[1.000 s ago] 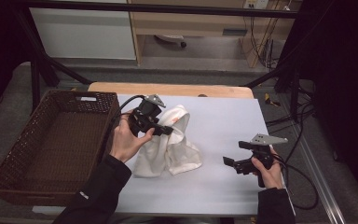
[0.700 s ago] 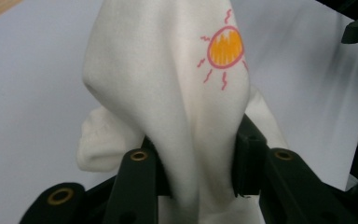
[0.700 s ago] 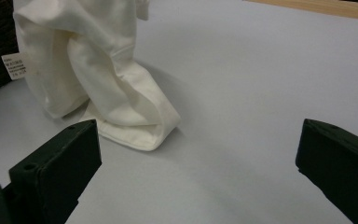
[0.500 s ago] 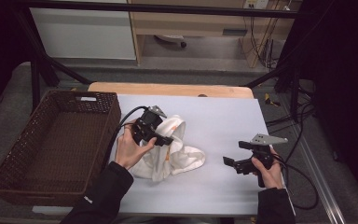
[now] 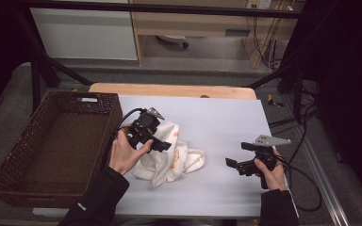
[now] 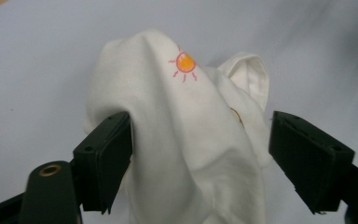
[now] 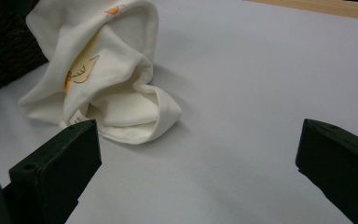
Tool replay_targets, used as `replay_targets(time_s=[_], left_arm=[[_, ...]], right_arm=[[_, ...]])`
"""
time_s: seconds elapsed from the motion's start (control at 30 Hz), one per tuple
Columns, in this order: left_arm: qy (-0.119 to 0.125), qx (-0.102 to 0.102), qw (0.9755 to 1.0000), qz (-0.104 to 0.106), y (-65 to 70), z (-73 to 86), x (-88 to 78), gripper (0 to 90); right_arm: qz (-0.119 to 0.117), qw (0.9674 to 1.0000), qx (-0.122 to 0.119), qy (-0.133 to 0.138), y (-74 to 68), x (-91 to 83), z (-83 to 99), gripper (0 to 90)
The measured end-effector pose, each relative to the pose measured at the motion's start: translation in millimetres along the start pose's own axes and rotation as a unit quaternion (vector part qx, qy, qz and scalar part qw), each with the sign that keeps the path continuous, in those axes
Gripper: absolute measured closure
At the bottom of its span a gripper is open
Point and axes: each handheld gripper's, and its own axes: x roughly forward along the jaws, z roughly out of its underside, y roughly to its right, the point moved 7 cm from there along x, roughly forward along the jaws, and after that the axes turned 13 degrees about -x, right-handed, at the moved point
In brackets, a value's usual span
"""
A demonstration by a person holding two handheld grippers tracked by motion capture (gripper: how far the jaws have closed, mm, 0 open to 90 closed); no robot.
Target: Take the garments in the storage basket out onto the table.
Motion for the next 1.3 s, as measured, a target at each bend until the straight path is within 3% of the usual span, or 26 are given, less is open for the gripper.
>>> replay_targets(time_s=[0.17, 0.4, 0.7, 0.83, 1.03, 1.3], left_arm=[[0.026, 0.005, 0.9996, -0.011, 2.2, -1.6, -17.2, 18.1], [0.040, 0.003, 0.9987, -0.030, 3.9, 1.8, -38.8, 14.8], [0.066, -0.011, 0.9974, -0.027, 0.2, 8.9, -60.5, 13.2], [0.069, -0.016, 0.9973, -0.017, 0.3, 17.8, -67.3, 13.1], [0.074, -0.017, 0.9967, -0.031, -5.0, 36.4, -77.8, 12.5], [0.089, -0.036, 0.9949, -0.031, -31.1, 70.6, -81.9, 12.2]], right_arm=[[0.000, 1.0000, 0.000, -0.001, -0.1, 0.3, 0.2, 0.7], [0.000, 1.0000, 0.000, -0.001, -0.1, 0.1, 0.1, 0.7], [0.001, 1.0000, 0.001, 0.001, 0.3, -0.9, -0.1, 0.7], [0.001, 1.0000, 0.001, 0.003, 0.7, -1.6, -0.6, 0.7], [0.001, 1.0000, 0.001, 0.003, 0.7, -1.9, -0.5, 0.7], [0.002, 1.0000, 0.000, 0.000, 0.7, -1.1, -0.1, 0.7]])
